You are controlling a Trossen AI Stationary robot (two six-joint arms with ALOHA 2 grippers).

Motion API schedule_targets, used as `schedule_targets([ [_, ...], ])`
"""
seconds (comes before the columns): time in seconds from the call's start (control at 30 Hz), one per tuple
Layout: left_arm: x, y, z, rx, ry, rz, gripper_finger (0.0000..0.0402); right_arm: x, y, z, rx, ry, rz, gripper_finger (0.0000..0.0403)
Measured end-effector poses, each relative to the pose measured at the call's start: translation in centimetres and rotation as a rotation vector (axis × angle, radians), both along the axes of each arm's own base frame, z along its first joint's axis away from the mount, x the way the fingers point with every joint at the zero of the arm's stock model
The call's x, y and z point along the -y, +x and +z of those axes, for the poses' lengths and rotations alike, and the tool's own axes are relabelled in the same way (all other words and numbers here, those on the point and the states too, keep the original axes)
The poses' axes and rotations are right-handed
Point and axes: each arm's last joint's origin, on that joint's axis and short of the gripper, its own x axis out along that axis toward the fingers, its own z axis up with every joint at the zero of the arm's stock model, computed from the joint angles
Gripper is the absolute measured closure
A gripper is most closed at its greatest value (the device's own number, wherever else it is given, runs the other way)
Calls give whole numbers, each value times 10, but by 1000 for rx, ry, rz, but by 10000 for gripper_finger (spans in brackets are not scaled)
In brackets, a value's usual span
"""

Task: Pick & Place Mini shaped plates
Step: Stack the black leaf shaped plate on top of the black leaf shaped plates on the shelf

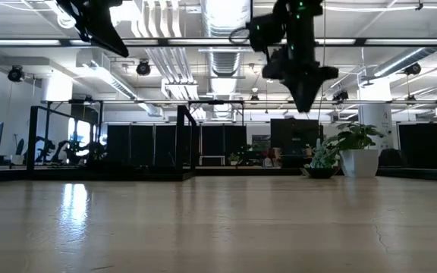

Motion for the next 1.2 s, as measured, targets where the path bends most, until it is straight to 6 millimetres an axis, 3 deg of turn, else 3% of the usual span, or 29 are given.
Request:
schedule_targets([
  [0.23,-2,5,-3,-19,-6,2,330,12,-13,-38,-76,37,49,326],
  [0.57,-7,17,-6,-18,-6,2,330,35,-20,-70,-12,-2,127,324],
  [0.93,-7,18,-3,30,-17,22,330,36,-37,-100,-56,50,214,334],
  [1.2,-7,18,-3,44,-50,44,330,38,-35,-111,-10,8,276,311],
])
